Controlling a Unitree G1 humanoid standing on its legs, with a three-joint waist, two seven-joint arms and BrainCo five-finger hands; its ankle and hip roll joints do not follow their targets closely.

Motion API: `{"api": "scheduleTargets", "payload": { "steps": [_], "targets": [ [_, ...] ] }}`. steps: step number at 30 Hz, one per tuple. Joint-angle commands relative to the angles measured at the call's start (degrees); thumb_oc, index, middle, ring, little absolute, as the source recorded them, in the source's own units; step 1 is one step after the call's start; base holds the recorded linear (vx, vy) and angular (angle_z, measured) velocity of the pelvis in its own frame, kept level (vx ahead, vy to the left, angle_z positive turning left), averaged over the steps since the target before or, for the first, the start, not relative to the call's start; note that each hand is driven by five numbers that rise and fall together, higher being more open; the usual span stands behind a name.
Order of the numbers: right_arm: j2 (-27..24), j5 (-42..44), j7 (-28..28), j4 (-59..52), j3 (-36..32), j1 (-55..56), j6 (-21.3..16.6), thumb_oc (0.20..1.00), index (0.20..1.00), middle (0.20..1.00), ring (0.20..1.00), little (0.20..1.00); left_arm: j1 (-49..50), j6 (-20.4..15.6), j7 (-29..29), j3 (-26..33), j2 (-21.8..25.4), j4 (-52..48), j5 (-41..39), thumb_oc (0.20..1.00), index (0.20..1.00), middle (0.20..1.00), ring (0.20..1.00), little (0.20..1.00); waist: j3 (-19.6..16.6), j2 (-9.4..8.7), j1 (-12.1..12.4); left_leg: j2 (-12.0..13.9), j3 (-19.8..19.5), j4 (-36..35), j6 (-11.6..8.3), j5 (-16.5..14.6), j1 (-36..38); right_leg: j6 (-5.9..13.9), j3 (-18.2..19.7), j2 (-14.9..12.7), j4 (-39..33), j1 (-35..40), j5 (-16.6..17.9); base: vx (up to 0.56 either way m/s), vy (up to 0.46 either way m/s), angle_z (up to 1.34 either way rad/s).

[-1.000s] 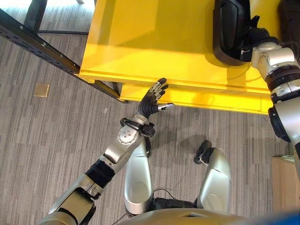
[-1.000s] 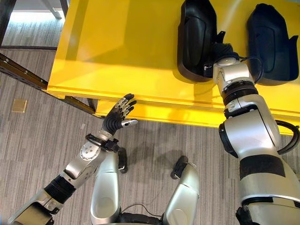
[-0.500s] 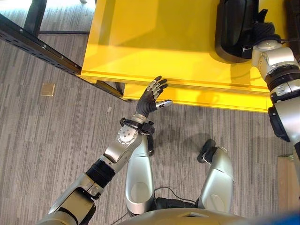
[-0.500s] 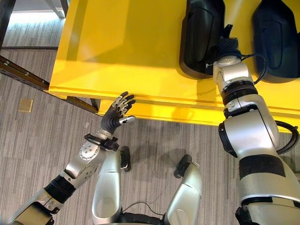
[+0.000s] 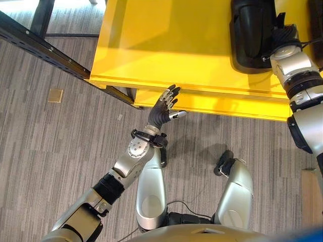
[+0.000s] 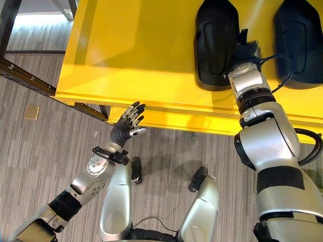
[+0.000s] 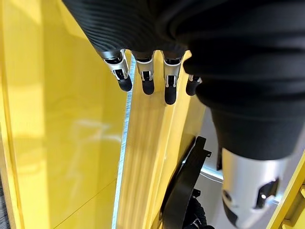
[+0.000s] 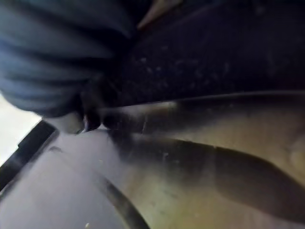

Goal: Move parts from the plastic box to the shelf.

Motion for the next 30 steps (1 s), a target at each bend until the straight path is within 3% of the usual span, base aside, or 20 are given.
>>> {"api": "scheduleTargets", "payload": {
  "steps": [1,4,8,15,21,25,29,30],
  "targets": [
    [-0.9,0.9,-1.9,0.9,1.2,-3.9,0.9,1.0,1.0,1.0,1.0,1.0,0.9,-3.0,0.2,-2.0,1.1,-5.4,-0.2,1.0,1.0,1.0,1.0,1.0,-1.3,1.84,1.6,-1.9,1.7,-4.7,1.54,1.7,1.3,-2.2,-2.7,3.0,11.6,-1.1,-7.3,0.0,0.0,0.0],
    [-0.9,0.7,-3.1,1.3,0.9,-3.6,2.6,1.0,1.0,1.0,1.0,1.0,0.9,-3.0,-0.1,-2.1,1.1,-5.6,-0.2,1.0,1.0,1.0,1.0,1.0,-1.3,1.9,1.6,-2.0,1.7,-5.0,1.59,1.8,1.4,-2.16,-2.7,3.0,11.3,-0.9,-7.3,0.0,0.0,0.0],
    [-1.0,1.8,-3.8,1.6,0.5,-3.3,1.9,1.0,1.0,1.0,1.0,1.0,1.0,-3.2,0.4,-2.4,1.0,-6.1,-0.2,1.0,1.0,1.0,1.0,1.0,-1.3,2.02,1.5,-1.8,1.9,-5.1,1.7,1.9,1.5,-2.18,-2.7,3.0,11.2,-0.8,-7.2,0.0,0.0,0.0],
    [0.1,13.7,-3.7,2.5,-1.9,-2.7,0.4,1.0,1.0,1.0,1.0,1.0,0.4,-1.6,1.2,-2.3,0.6,-6.6,-0.4,1.0,1.0,1.0,1.0,1.0,-1.3,2.14,1.4,-1.8,2.1,-5.2,1.7,1.9,1.9,-2.27,-2.7,3.0,11.0,-0.3,-7.3,0.0,0.0,0.0],
    [1.4,20.8,-4.7,2.0,-5.2,-1.3,-4.0,1.0,1.0,1.0,1.0,1.0,0.4,-0.9,1.5,-2.1,0.1,-6.5,-0.5,1.0,1.0,1.0,1.0,1.0,-1.3,2.16,1.4,-2.2,2.1,-5.8,1.75,2.0,2.7,-2.27,-2.4,3.3,10.7,0.4,-7.4,0.01,0.003,-0.01],
    [2.5,23.9,-5.2,-0.6,-7.7,-0.1,-12.1,1.0,1.0,1.0,1.0,1.0,0.5,0.1,2.0,-1.9,-0.2,-6.5,0.3,1.0,1.0,1.0,1.0,1.0,-1.3,2.02,1.4,-2.9,1.8,-7.5,1.91,2.4,4.3,-2.04,-2.1,3.8,9.4,1.8,-7.0,0.04,-0.002,-0.01],
    [2.8,18.0,-9.7,-6.7,-9.9,1.4,-20.0,1.0,1.0,1.0,1.0,1.0,1.6,0.1,2.3,-1.4,0.0,-7.0,0.9,1.0,1.0,1.0,1.0,1.0,-1.3,1.95,1.1,-3.4,2.0,-11.3,1.77,3.7,7.3,-1.52,-2.1,4.4,6.8,4.1,-6.4,0.05,-0.012,-0.03],
    [2.9,17.6,-10.2,-7.1,-10.0,1.5,-20.5,1.0,1.0,1.0,1.0,1.0,1.7,0.2,2.2,-1.3,0.0,-7.1,0.9,1.0,1.0,1.0,1.0,1.0,-1.3,1.94,1.1,-3.4,2.0,-11.6,1.75,3.8,7.5,-1.51,-2.2,4.4,6.6,4.3,-6.4,0.04,-0.017,-0.03]
  ]
}}
